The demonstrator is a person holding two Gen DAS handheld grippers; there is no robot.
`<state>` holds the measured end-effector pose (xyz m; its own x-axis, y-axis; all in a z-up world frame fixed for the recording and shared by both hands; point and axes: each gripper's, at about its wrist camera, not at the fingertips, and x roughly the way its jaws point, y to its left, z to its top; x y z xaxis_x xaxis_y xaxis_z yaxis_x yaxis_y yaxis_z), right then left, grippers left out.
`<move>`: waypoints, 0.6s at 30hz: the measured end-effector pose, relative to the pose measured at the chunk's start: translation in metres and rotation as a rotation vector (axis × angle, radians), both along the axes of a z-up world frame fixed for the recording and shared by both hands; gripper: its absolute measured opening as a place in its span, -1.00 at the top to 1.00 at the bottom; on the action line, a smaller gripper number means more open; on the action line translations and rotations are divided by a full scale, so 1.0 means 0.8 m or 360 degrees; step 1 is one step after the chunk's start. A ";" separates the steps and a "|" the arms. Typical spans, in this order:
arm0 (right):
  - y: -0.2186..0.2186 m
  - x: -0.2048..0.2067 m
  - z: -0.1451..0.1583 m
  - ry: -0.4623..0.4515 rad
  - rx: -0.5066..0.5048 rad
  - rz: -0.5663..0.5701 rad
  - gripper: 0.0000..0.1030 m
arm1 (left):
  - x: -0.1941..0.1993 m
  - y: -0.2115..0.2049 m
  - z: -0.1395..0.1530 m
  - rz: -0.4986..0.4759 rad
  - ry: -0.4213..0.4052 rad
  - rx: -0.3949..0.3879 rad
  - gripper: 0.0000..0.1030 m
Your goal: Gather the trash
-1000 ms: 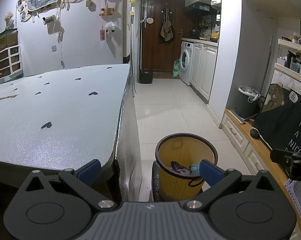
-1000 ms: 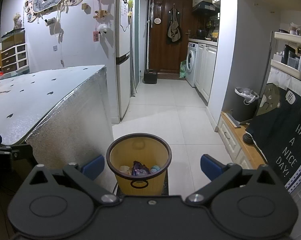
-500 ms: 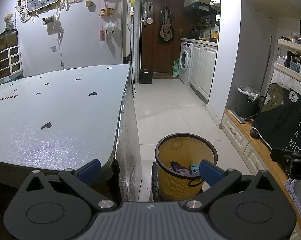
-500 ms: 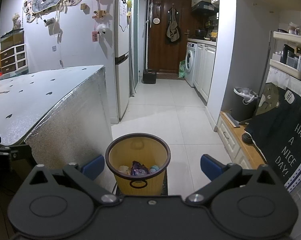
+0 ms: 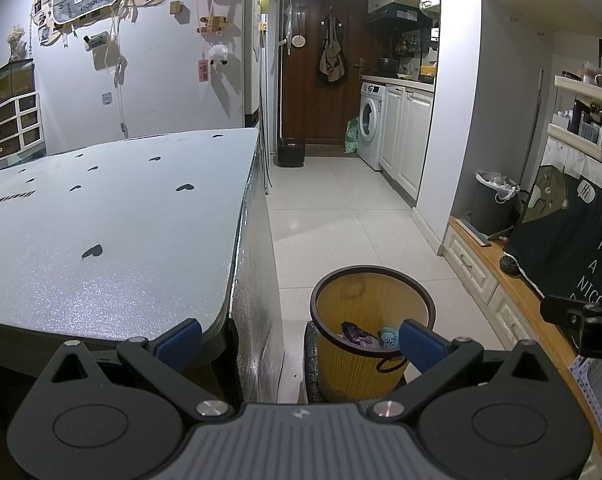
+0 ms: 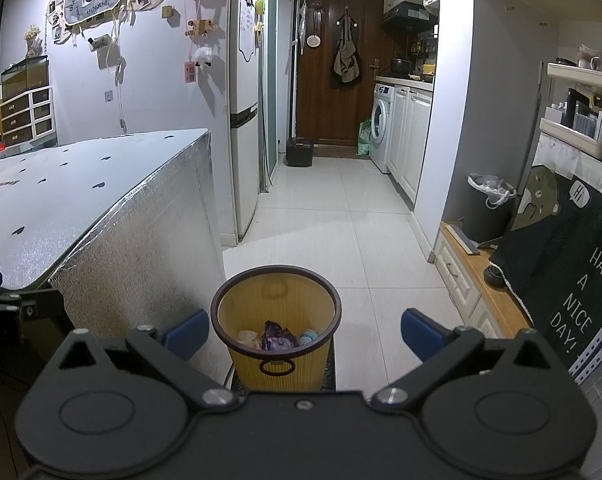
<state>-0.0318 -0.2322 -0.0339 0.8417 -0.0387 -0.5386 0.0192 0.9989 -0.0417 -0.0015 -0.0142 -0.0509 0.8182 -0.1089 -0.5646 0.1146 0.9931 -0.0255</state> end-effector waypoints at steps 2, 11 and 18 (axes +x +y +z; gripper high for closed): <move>0.000 0.000 0.000 0.0000 -0.0002 -0.0002 -1.00 | 0.000 0.000 0.000 0.0000 0.0000 -0.0001 -1.00; -0.001 0.000 -0.001 0.0001 -0.0002 -0.0003 -1.00 | 0.000 0.000 0.000 0.0000 0.0003 0.0000 -1.00; -0.004 0.001 -0.002 0.0001 -0.0004 -0.0005 -1.00 | 0.000 0.000 0.000 0.0001 0.0001 -0.0002 -1.00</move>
<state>-0.0313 -0.2353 -0.0351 0.8412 -0.0425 -0.5390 0.0223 0.9988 -0.0440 -0.0017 -0.0143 -0.0509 0.8179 -0.1091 -0.5650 0.1139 0.9931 -0.0270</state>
